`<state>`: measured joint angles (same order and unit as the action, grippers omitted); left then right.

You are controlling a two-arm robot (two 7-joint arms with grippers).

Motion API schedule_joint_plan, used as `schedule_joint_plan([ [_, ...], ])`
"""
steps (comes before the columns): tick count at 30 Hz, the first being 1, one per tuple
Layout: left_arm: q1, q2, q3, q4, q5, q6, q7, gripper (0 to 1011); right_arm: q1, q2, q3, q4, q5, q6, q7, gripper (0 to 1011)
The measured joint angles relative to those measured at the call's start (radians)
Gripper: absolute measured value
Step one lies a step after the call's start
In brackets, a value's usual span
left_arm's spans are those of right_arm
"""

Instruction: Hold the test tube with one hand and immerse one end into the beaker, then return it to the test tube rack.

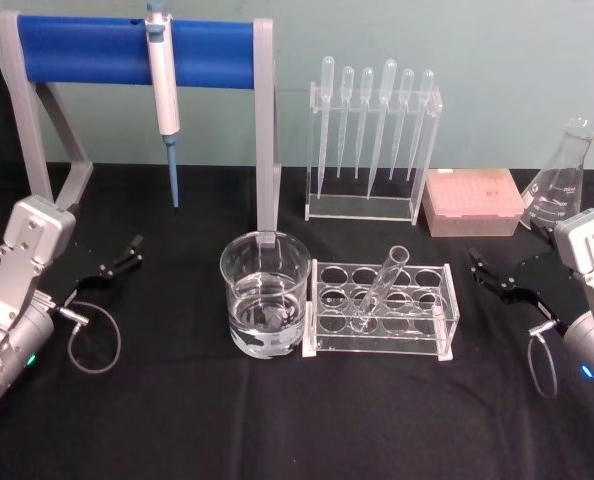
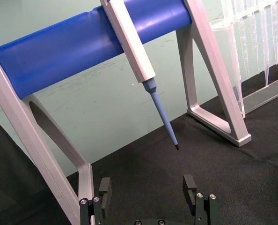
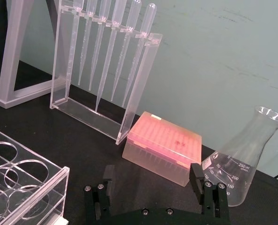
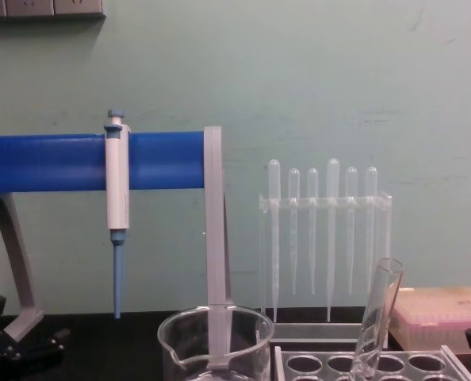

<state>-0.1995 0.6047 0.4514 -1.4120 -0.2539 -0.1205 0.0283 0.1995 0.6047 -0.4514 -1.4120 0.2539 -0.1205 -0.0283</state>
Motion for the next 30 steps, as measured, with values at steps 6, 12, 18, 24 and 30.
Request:
schedule_joint_plan([
  [6,0.000,0.000,0.000,0.000,0.000,0.000,0.000,1000,0.000,0.000,0.000,0.000,0.000,0.000,0.000,1002],
  [12,0.000,0.000,0.000,0.000,0.000,0.000,0.000,1000,0.000,0.000,0.000,0.000,0.000,0.000,0.000,1002],
  [18,0.000,0.000,0.000,0.000,0.000,0.000,0.000,1000,0.000,0.000,0.000,0.000,0.000,0.000,0.000,1002],
  [24,0.000,0.000,0.000,0.000,0.000,0.000,0.000,1000,0.000,0.000,0.000,0.000,0.000,0.000,0.000,1002],
  [30,0.000,0.000,0.000,0.000,0.000,0.000,0.000,1000,0.000,0.000,0.000,0.000,0.000,0.000,0.000,1002],
])
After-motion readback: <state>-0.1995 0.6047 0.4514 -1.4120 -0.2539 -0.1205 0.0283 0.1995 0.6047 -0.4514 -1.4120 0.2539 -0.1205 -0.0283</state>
